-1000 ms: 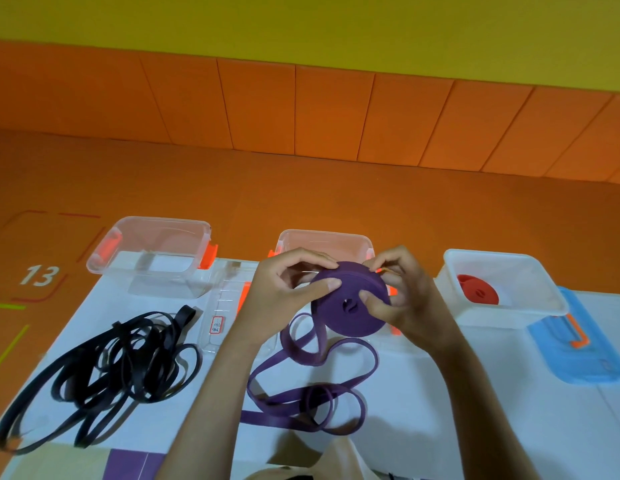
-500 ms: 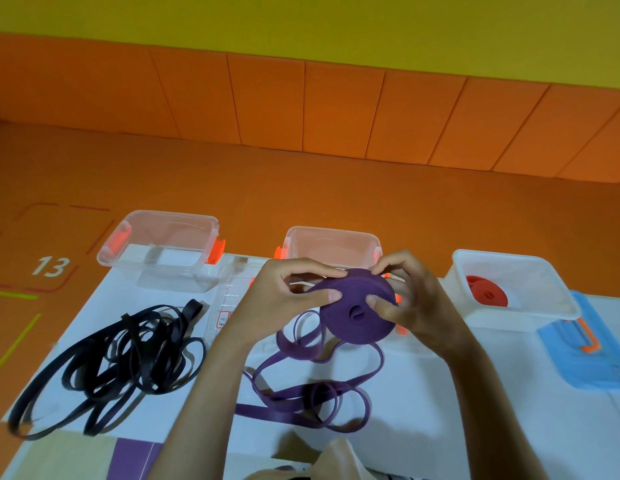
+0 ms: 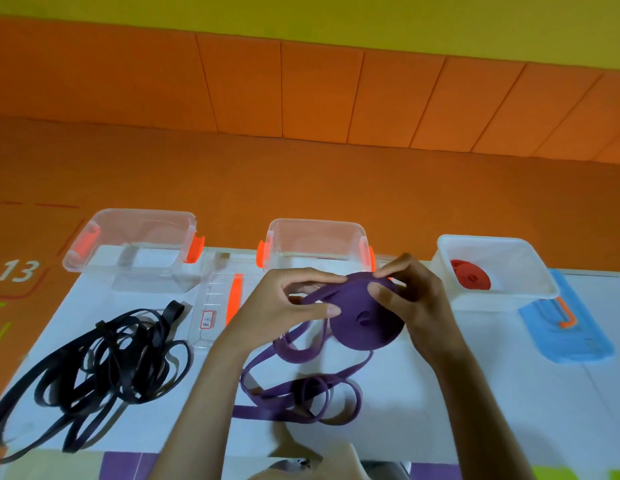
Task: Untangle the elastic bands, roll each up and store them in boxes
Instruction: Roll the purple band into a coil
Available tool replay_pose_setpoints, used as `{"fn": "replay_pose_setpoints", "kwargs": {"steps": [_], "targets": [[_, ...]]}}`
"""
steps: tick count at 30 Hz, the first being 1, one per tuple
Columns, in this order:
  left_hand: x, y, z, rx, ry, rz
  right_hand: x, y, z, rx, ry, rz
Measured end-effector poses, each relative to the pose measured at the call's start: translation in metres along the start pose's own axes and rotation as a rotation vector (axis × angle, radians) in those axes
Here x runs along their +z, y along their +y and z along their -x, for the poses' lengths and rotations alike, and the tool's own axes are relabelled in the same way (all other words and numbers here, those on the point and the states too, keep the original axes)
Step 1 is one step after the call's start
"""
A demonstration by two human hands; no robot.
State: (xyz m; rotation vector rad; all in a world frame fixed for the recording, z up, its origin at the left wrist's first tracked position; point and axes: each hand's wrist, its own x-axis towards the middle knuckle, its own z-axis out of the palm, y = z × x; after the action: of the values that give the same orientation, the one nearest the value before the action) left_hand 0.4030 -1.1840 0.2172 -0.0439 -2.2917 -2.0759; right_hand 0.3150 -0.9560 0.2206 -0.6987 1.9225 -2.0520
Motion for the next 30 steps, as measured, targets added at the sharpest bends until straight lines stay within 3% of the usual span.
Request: {"fn": "replay_pose_setpoints", "kwargs": {"steps": [6, 10, 18, 21, 26, 30], "targets": [[0.009, -0.009, -0.007, 0.031, 0.092, 0.031, -0.014, 0.000, -0.009, 0.022, -0.133, 0.290], [0.018, -0.011, -0.015, 0.030, 0.097, 0.058, -0.023, 0.000, -0.013, 0.000, -0.209, 0.345], [0.014, -0.006, -0.025, -0.049, -0.032, 0.009, -0.022, 0.007, -0.009, 0.123, -0.080, 0.103], [0.017, -0.004, -0.028, -0.026, 0.000, 0.052, -0.027, 0.003, -0.010, 0.177, -0.175, 0.037], [0.035, -0.004, -0.028, -0.097, 0.021, 0.101, -0.040, -0.006, -0.009, 0.119, -0.163, 0.185], [0.041, 0.002, -0.029, -0.134, -0.058, 0.030, -0.056, -0.007, -0.004, 0.066, -0.059, 0.101]]}}
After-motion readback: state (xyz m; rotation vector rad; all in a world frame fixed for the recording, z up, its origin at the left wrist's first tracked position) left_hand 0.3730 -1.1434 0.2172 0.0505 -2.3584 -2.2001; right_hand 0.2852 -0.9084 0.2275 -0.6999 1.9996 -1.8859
